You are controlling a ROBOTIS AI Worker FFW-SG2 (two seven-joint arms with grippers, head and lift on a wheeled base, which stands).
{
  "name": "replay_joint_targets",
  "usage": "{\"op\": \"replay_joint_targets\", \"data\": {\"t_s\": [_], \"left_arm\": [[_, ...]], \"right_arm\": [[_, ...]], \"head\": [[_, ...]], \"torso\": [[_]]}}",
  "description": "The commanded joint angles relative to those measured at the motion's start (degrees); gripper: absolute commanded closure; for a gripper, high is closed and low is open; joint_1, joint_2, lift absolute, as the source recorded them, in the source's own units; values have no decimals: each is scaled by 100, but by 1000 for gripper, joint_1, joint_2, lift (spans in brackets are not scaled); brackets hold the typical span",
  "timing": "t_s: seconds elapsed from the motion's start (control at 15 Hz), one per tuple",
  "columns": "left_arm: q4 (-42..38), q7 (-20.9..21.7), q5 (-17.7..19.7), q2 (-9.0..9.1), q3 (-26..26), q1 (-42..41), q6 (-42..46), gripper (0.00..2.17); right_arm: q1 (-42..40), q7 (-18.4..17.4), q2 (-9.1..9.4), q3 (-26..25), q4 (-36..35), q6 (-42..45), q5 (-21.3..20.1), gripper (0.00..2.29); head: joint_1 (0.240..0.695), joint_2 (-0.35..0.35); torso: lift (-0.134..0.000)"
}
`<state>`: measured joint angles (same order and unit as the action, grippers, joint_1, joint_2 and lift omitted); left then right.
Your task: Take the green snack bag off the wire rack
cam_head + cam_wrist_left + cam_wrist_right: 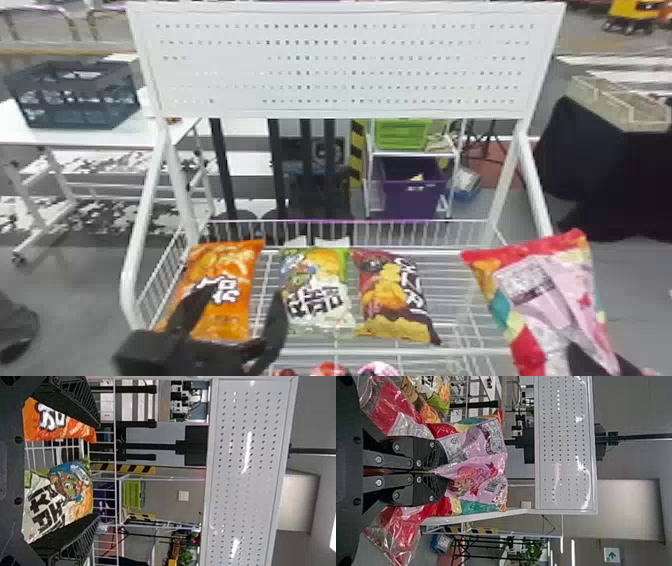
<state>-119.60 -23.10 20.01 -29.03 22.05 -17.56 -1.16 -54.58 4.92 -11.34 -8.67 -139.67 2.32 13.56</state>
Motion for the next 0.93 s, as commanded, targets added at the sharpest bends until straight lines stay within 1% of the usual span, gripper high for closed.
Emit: {"op": "replay_joint_targets", "data": {"t_s": [0.0,0.07,0.13,0.2,0.4,0.47,0.6,0.67,0.8,0.87], "left_arm": [[701,-204,82,91,722,938,-214,90],[991,-274,135,170,950,1264,-214,90],[1255,-292,179,302,1108,1545,-249,90],[1501,-300,249,390,1240,1765,-285,90],[2494,-318,381,768,1574,2477,-390,90],[2854,-300,477,873,1741,2775,-583,90],[3285,-265,653,996,1891,3057,-636,90],[3443,-239,750,1022,1979,3206,-812,90],[3566,-204,855,1040,1987,3259,-935,93],[3566,-204,855,1040,1987,3268,-988,154]], "right_arm": [[0,0,0,24,19,0,-20,2236],[0,0,0,24,28,0,-28,2236],[0,0,0,24,19,0,-28,2236],[-9,0,0,24,10,0,-28,2236],[-18,0,0,41,10,0,-46,2236],[-27,0,9,41,1,0,-55,2236],[-44,0,17,41,-16,0,-46,2236],[-44,0,17,41,-8,0,-46,2236],[-44,0,17,41,-8,0,-46,2236],[-44,0,9,41,-16,18,-46,2236]], "head": [[499,0],[499,0],[499,0],[499,0],[499,0],[499,0],[499,0],[499,0],[499,0],[499,0]], "torso": [[0],[0],[0],[0],[0],[0],[0],[0],[0],[0]]}}
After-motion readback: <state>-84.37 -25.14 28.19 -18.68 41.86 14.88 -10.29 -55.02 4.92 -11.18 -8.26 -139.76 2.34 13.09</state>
